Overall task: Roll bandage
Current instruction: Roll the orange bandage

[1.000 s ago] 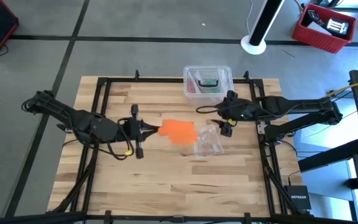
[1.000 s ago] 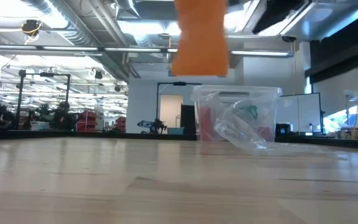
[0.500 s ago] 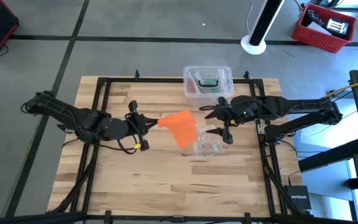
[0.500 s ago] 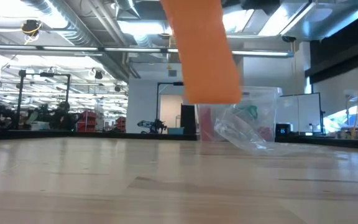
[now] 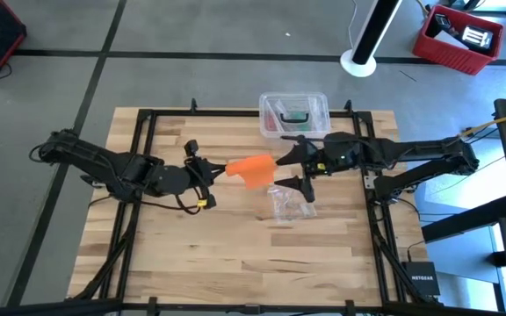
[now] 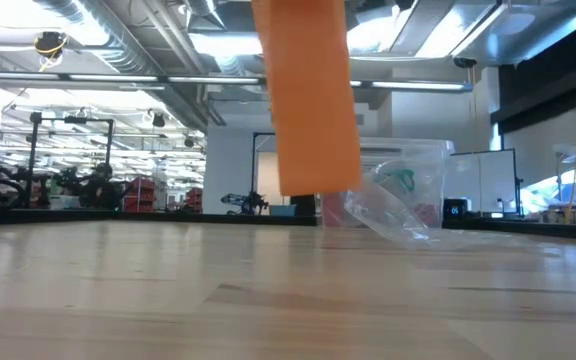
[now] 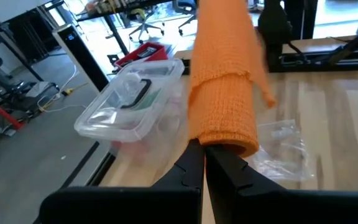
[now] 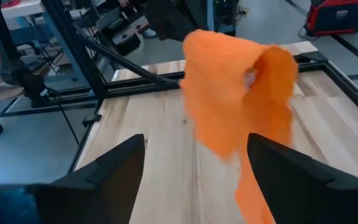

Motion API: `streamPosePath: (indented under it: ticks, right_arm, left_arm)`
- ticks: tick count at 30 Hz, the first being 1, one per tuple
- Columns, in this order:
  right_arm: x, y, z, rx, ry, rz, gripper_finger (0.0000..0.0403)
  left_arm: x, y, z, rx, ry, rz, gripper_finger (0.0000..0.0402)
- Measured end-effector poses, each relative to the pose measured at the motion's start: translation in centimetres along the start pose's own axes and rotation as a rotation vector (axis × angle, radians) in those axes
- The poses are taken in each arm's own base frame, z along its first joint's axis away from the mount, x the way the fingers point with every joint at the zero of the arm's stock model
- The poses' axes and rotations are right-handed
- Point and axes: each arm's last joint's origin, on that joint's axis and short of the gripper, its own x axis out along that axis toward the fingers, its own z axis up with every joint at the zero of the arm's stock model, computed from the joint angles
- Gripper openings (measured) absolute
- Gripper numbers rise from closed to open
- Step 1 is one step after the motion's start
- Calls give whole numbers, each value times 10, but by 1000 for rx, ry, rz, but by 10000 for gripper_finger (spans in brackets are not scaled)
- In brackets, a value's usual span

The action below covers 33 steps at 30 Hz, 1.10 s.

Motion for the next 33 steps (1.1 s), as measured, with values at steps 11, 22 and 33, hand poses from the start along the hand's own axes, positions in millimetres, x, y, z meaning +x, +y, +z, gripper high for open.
streamPosePath:
  ticks: [11,22,33]
  right_arm:
    - [11,0,1,-49,-28,5,92]
    - [-1,6,29,-92,-161,23,6]
    - [-50,-5,79,-324,-160,-520,7]
  left_arm:
    - [1,0,0,17,0,0,0]
    - [4,-4,-4,47,32,2,0]
    - [21,-34,-20,152,119,-68,0]
